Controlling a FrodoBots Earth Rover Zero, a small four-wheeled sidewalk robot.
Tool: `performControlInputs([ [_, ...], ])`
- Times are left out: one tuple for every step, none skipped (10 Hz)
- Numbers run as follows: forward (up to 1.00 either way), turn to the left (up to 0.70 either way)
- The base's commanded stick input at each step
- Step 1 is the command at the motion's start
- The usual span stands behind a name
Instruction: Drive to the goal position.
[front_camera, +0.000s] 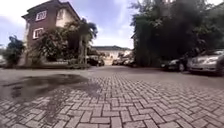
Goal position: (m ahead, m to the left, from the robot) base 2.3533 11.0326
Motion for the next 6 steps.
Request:
performControlInputs([
  [0.69,0.03],
  [0.69,0.03],
  [0.69,0.03],
  [0.69,0.03],
  [0.69,0.03],
  [0.69,0.03],
])
